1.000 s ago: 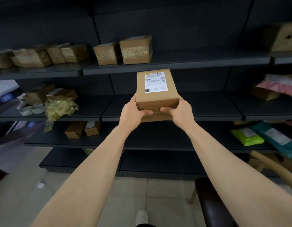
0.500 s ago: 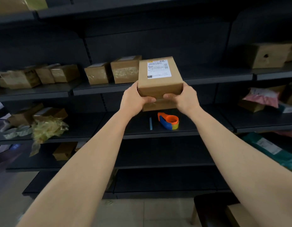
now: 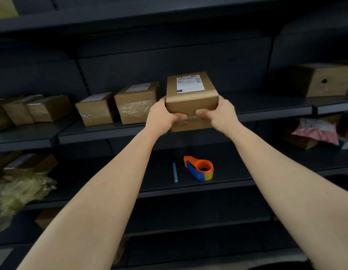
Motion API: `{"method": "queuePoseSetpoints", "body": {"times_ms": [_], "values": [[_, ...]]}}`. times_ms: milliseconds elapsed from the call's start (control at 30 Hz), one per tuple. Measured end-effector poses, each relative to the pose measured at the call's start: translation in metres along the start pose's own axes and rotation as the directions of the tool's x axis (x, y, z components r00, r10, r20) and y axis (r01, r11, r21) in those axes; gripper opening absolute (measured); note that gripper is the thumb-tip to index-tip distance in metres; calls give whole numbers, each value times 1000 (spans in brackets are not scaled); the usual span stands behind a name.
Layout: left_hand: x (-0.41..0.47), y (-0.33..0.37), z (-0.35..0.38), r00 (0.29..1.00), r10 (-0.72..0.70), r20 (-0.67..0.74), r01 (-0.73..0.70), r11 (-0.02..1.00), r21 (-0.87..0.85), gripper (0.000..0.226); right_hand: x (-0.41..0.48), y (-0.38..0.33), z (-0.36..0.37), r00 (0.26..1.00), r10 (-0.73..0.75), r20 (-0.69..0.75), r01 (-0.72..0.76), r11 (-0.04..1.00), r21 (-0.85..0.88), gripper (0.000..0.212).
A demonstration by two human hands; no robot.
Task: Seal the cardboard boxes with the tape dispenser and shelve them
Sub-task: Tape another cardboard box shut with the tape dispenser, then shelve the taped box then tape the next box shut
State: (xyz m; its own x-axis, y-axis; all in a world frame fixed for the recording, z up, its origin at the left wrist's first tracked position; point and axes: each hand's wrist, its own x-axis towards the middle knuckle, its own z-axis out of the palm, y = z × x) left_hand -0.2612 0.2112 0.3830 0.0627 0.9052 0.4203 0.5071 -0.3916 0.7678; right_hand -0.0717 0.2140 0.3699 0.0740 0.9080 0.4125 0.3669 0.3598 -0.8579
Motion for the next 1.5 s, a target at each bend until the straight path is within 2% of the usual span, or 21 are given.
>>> {"method": "queuePoseSetpoints", "body": {"times_ms": [267,500,800,967,1067,1200,1367,1500], "values": [[55,-28,13,995,-102,8,102,994,-31,58,52,22,18,996,78,-32,-79,996,-28,57],[83,-46,24,997,-69,-26,66,995,-78,50,80,37,29,998,60,-27,-60,998,6,56],[93,-51,36,992,-84,-90,82,996,-33,71,88,47,41,994,72,-81,-73,997,-3,59],[77,-48,38,987,-45,-153,37,998,-56,82,72,43,34,990,61,-130,-64,998,-21,82],[60,-41,37,976,9,-218,-18,999,-39,82,56,34,28,985,8,-171,-12,1000,-26,85],[30,-22,35,955,109,-274,-128,990,-51,74,27,18,20,979,-73,-193,84,995,50,87],[-14,11,35,965,186,-187,-213,968,-134,70,-21,-1,-2,968,-131,-214,159,980,119,90],[-54,35,46,970,197,-140,-224,951,-212,71,-71,-5,-32,961,-109,-254,152,975,160,89]]}}
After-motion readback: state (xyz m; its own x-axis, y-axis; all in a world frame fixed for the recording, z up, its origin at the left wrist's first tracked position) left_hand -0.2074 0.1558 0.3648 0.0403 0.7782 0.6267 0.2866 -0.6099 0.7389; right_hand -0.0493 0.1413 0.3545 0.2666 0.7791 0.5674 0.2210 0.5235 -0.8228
